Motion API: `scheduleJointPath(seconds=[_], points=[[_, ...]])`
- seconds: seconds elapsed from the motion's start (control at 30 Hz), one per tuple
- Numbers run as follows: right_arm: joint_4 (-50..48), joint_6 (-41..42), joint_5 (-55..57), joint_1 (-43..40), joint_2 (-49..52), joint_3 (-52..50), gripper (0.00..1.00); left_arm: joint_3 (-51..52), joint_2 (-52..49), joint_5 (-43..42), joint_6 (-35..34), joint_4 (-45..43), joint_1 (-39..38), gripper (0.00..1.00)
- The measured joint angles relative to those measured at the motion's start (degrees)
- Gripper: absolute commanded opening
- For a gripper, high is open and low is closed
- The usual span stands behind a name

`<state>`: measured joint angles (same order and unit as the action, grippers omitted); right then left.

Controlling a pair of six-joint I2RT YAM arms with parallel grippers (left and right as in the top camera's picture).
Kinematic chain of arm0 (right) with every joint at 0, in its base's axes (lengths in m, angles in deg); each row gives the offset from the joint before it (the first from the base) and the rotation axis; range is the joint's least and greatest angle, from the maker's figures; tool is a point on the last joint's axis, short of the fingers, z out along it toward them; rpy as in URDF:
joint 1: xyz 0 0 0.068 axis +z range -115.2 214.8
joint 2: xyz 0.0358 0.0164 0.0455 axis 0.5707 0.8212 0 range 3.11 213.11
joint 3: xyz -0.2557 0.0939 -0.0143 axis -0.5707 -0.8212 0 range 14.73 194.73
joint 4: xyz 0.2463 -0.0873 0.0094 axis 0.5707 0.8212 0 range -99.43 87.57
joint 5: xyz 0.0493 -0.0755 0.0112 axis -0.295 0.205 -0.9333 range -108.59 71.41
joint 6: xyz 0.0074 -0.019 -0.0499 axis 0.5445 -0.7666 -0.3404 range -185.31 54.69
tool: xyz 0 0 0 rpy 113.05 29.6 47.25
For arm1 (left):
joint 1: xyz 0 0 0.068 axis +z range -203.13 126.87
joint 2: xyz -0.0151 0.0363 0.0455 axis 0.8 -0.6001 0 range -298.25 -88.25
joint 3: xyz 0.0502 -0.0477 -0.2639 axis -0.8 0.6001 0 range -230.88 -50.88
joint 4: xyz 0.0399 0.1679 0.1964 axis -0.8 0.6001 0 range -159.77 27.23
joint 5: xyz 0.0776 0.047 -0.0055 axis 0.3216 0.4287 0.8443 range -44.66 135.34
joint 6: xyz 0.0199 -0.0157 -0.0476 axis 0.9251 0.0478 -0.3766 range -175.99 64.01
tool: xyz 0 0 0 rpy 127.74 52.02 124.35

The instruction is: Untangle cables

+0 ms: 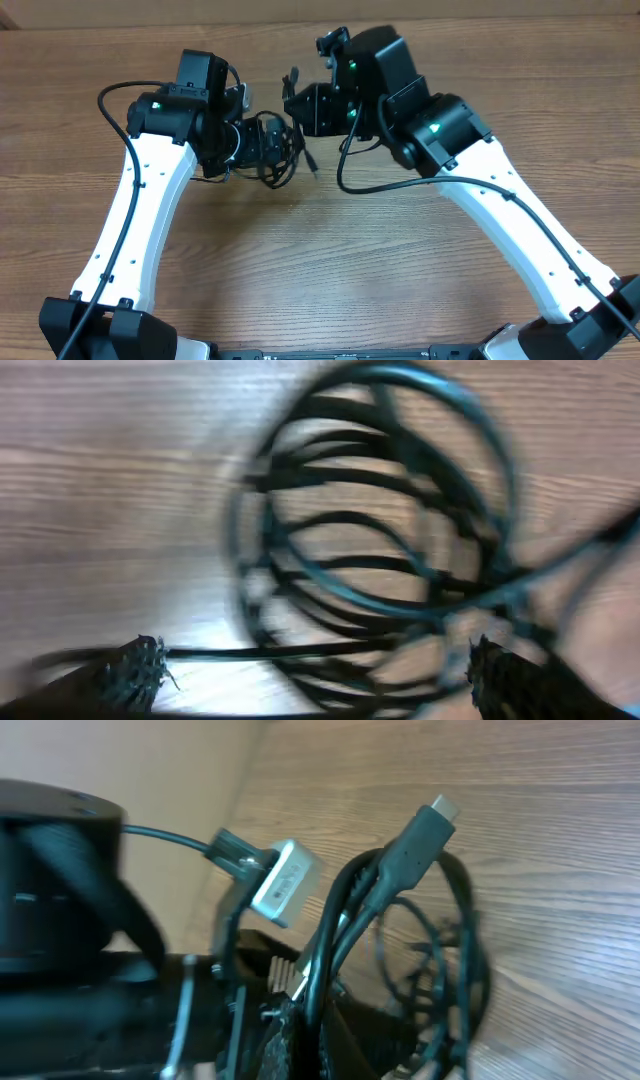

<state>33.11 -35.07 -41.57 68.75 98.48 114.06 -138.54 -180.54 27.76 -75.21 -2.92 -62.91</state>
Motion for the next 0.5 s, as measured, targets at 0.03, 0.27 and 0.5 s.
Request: scheduleJointPath(seconds=[0.03,0.27,0.5], points=[[-0.07,0.20,-0.94,-0.48,-0.04,0.26,0.04,0.00,0.00,0.33,0.13,-0.52,0.00,0.90],[1.84,1.05,-4.85,-2.14,-1.64,0.42,0.04,0.04,-1.25,2.86,-2.12,-5.22,0.00,0.71],[2.54,1.27,-7.52,-2.16,-1.90,0.42,0.04,0.09,-1.66,3.91,-5.55,-10.32,0.00,0.04]])
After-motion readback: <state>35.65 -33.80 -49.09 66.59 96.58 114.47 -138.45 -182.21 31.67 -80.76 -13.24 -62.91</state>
